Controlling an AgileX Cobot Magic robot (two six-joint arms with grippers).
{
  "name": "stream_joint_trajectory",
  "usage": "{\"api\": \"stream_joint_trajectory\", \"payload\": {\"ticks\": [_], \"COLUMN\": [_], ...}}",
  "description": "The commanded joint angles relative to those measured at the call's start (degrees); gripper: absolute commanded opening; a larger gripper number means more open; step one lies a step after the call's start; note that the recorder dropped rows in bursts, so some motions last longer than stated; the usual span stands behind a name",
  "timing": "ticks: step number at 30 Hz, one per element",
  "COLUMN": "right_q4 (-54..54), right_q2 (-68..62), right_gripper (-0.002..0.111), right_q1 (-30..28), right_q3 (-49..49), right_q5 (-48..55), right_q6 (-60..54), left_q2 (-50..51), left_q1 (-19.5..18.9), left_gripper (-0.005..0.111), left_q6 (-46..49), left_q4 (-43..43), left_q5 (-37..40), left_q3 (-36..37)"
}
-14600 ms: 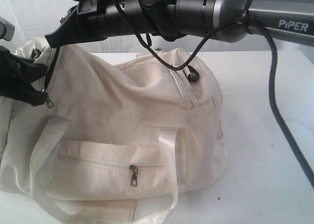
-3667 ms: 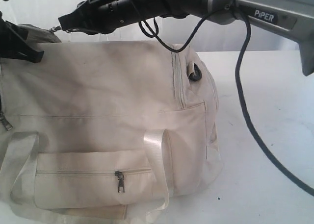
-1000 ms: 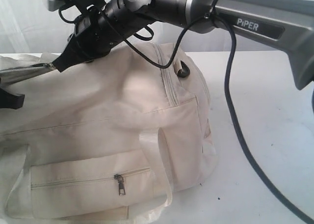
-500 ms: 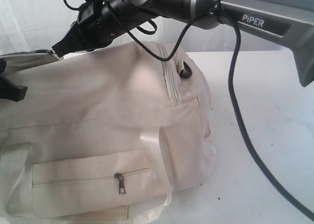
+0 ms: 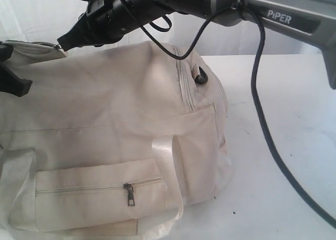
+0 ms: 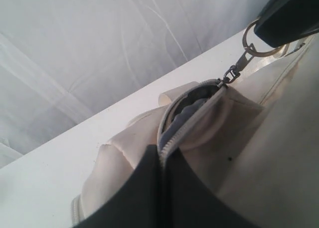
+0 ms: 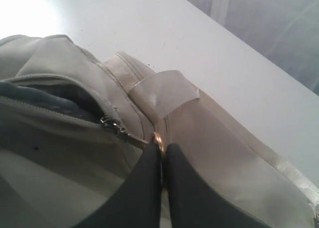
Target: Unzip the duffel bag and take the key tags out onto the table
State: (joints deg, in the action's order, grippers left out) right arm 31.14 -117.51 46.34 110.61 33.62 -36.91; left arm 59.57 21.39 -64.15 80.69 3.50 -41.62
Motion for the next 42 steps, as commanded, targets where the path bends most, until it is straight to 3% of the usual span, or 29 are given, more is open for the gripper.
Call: {"api": "stream_joint_trajectory", "payload": {"ticks": [1,5,11,13,21,28,34,42], "right_q4": [-2.36,-2.47,-2.47,-2.47,-2.47,-2.25,-2.25,-2.25], "right_q2": [1.48,1.47,1.47,1.47,1.47,1.47,1.5,3.26], "right_gripper": [0.0,0.0,0.0,0.0,0.0,0.0,0.0,0.0], "right_q1": [-1.72,-1.72,-1.72,-1.72,-1.72,-1.72,-1.72,-1.72], "right_q3": [0.17,0.17,0.17,0.17,0.17,0.17,0.17,0.17], "right_q5": [-3.11,-3.11,-2.87,-2.34,3.99,7.9,15.19,16.52], "right_q6": [-0.22,-0.22,-0.22,-0.22,-0.65,-3.91,-6.93,-8.28], "left_q2": [-0.95,-0.95,-0.95,-0.95,-0.84,0.06,6.5,14.27], "left_q1": [-0.66,-0.66,-0.66,-0.66,-0.66,-0.66,-0.66,-0.66], "left_gripper": [0.0,0.009,0.06,0.068,0.069,0.068,0.068,0.052], "left_q6": [-0.35,-0.35,-0.23,-0.23,-0.23,-0.34,-0.34,-0.34], "left_q4": [1.82,1.82,2.72,4.92,12.95,13.08,11.4,8.6], "left_q5": [2.23,2.19,3.38,5.64,9.96,10.27,13.19,18.24], "left_q3": [-1.03,-1.03,-1.25,-2.5,-10.68,-13.14,-13.14,-13.14]}}
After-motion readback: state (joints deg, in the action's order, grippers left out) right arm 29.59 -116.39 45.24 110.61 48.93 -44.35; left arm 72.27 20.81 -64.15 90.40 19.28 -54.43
